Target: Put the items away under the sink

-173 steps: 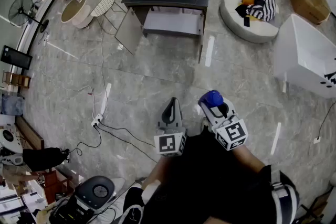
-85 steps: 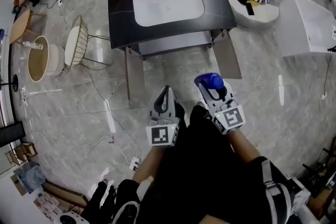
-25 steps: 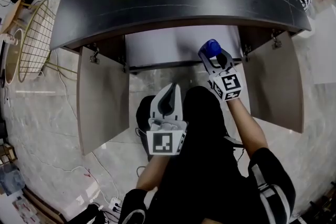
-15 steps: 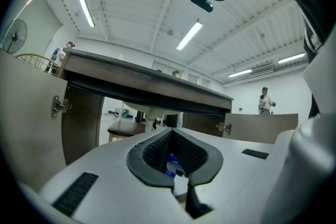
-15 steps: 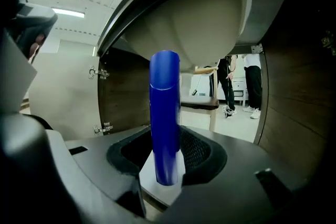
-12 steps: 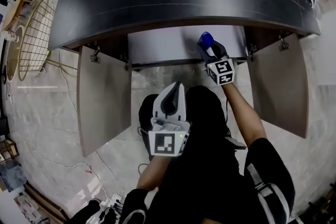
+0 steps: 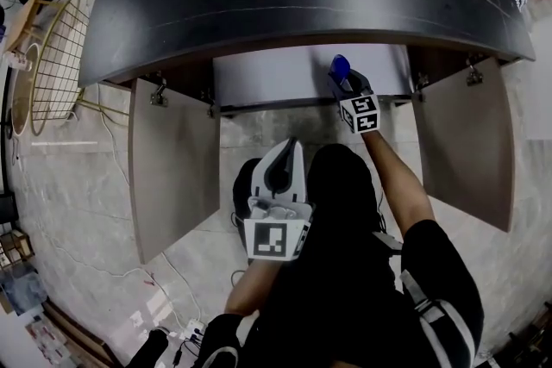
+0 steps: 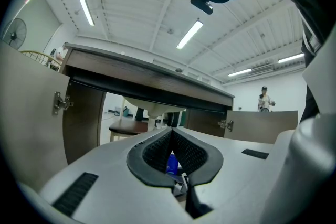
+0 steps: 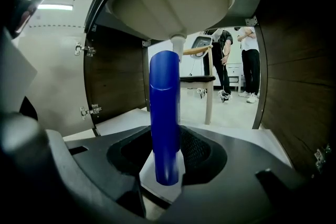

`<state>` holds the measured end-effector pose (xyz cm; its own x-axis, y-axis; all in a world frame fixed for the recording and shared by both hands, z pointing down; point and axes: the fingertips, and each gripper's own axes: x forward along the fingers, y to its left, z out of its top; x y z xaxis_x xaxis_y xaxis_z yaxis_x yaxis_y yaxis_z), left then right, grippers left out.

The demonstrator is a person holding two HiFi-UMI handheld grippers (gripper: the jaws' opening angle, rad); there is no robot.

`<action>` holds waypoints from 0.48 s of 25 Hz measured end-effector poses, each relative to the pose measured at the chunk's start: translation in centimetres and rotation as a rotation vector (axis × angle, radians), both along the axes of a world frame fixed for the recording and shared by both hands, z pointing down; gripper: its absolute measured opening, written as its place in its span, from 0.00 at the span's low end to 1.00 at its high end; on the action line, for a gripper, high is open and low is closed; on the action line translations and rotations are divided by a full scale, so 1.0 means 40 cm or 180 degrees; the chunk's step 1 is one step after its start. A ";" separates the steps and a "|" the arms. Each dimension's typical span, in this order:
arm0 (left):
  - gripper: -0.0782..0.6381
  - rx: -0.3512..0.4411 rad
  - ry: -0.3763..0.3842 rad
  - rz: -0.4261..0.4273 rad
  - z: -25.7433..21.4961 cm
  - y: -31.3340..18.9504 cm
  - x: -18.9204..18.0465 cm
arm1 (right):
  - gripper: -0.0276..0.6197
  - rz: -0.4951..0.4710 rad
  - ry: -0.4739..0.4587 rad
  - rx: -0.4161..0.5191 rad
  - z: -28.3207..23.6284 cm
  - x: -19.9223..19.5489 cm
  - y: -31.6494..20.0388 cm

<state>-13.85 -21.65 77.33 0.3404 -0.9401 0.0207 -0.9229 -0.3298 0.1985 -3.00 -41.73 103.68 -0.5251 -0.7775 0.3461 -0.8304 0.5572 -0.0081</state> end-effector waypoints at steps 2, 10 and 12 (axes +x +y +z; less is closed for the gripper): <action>0.13 -0.0025 -0.0005 -0.0005 0.008 0.000 -0.005 | 0.28 0.0003 0.0026 -0.0017 0.021 -0.002 -0.008; 0.13 -0.0059 -0.0008 -0.0021 0.023 -0.002 -0.020 | 0.28 0.0054 0.0074 -0.0079 0.080 0.001 -0.018; 0.13 -0.0056 0.0001 -0.0020 0.024 -0.002 -0.021 | 0.28 0.0065 0.0089 -0.0100 0.091 0.001 -0.016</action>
